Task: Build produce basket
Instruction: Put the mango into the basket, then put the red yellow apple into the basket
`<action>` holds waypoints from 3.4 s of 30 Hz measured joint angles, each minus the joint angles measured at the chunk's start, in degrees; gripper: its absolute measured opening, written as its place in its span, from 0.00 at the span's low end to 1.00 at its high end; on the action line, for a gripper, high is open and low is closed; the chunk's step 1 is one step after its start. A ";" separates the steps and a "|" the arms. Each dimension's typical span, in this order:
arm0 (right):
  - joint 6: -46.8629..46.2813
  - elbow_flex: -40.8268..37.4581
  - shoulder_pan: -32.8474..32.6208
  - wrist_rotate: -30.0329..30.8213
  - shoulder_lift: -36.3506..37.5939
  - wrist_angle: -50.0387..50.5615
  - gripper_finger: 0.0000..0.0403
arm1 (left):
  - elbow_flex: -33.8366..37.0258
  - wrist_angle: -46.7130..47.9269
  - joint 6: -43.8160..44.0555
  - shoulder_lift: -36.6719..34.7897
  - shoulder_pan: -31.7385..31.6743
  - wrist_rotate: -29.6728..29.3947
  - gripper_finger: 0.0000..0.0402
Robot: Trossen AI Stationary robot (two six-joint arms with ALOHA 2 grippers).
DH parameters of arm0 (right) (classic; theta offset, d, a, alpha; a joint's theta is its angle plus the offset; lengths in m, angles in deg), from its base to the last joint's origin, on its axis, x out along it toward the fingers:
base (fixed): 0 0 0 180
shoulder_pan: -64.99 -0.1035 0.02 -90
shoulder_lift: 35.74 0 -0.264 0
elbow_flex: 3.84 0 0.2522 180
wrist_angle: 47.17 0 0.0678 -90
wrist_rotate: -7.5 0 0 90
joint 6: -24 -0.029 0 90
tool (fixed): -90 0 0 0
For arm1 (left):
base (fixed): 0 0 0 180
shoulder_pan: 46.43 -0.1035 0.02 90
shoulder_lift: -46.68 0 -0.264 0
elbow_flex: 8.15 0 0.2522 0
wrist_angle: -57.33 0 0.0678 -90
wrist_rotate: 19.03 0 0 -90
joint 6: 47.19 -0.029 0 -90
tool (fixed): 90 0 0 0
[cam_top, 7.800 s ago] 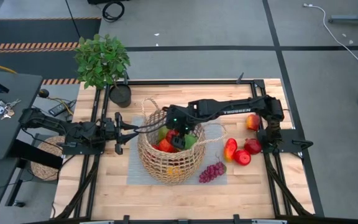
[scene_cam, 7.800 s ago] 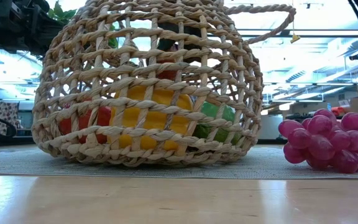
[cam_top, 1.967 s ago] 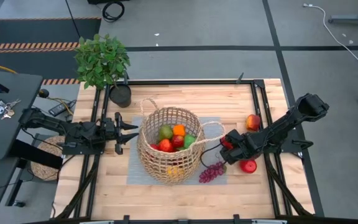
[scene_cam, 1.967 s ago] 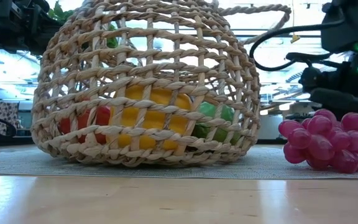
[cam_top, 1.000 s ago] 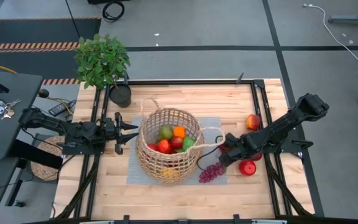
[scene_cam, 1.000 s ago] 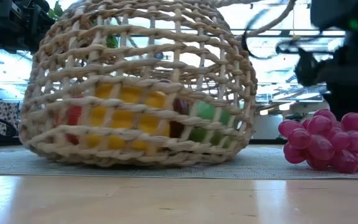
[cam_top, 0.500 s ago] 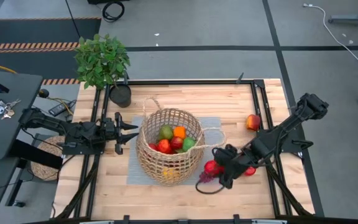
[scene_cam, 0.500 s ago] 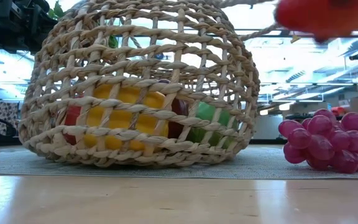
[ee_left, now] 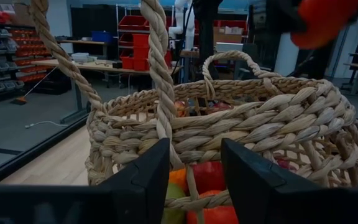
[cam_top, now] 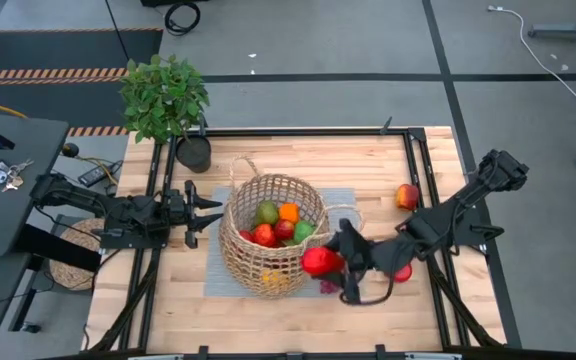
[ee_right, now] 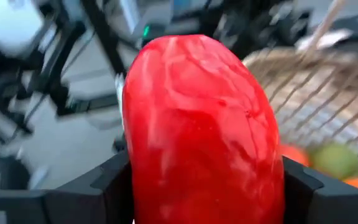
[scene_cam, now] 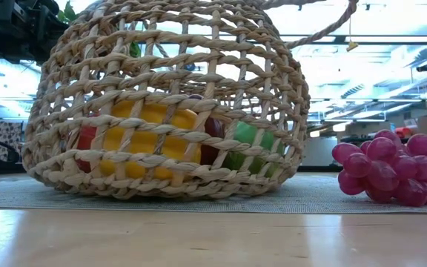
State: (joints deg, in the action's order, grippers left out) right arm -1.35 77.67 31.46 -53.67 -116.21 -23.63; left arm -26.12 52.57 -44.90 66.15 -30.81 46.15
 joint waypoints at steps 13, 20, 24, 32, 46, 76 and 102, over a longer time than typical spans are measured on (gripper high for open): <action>15.78 0.75 4.39 15.62 -0.08 -9.44 0.66 | 0.00 0.00 0.00 -0.01 -0.01 0.00 0.38; 33.44 0.78 8.76 26.76 -0.79 -12.95 0.66 | 0.00 0.00 0.00 0.01 0.00 0.00 0.37; 42.08 0.79 13.34 30.07 -3.17 -18.40 0.66 | 0.00 0.00 0.00 0.01 0.00 0.02 0.37; 60.08 0.78 19.89 29.13 -11.05 -35.63 0.66 | 0.00 0.01 0.00 0.01 0.00 0.01 0.37; 61.76 0.75 22.11 16.28 -24.02 -35.58 0.67 | 0.00 0.00 0.00 0.01 -0.01 0.00 0.37; 40.12 1.31 26.26 3.90 -18.65 -13.61 0.93 | 0.00 0.00 0.00 0.01 0.00 0.00 0.37; -17.10 -0.18 23.64 6.45 19.21 61.59 0.89 | 0.00 0.00 0.00 0.01 -0.02 0.02 0.38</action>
State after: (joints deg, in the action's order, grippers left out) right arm -18.45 77.49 55.10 -47.22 -96.99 37.96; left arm -26.12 52.57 -44.90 66.16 -30.83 46.17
